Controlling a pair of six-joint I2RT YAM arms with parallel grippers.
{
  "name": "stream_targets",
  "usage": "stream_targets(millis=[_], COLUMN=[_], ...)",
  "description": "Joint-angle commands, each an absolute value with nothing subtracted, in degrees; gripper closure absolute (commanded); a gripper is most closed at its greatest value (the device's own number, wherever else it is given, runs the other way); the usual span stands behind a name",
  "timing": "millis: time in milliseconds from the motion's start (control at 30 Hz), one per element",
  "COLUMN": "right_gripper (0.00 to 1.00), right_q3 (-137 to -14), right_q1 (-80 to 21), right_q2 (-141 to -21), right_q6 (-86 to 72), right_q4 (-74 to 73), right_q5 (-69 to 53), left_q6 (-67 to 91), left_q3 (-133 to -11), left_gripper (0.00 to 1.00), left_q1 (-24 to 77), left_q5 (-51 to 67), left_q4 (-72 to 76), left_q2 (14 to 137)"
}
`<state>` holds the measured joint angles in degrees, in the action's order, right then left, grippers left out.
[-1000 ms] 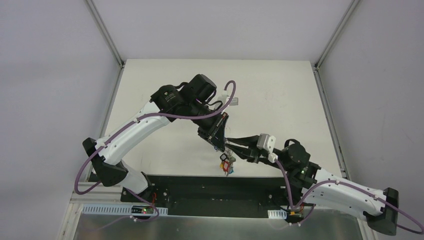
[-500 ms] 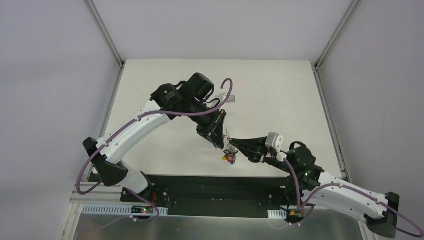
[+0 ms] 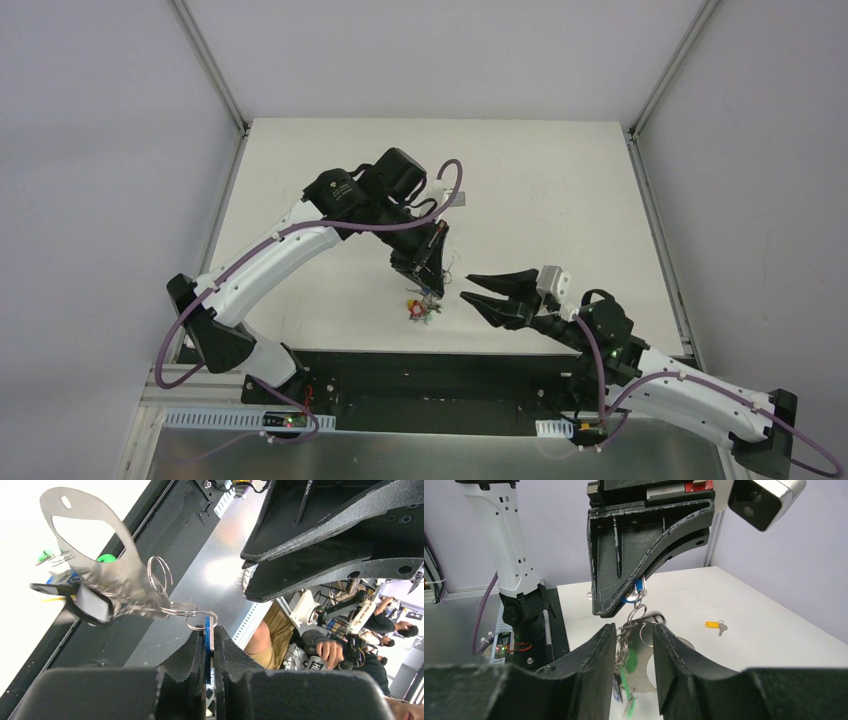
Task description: Remove the keys from the keyring
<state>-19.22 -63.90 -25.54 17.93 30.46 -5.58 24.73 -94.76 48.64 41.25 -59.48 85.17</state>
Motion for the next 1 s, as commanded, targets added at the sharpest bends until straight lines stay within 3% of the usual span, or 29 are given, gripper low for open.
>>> stream_targets(millis=[0, 967], right_gripper=[0.63, 0.62], right_q3=[-21.7, -30.1], right_q1=[-64.0, -63.9], right_q2=[-24.5, -39.9], right_q6=[16.6, 20.4], right_q4=[28.6, 30.9], right_q5=[-6.1, -9.7], left_q6=[24.9, 25.0], left_q3=[-97.4, -98.1], left_gripper=[1.0, 1.0], left_q1=[48.3, 48.3], left_q5=[42.2, 44.0], left_q4=[-59.6, -59.7], left_q2=[82.7, 82.8])
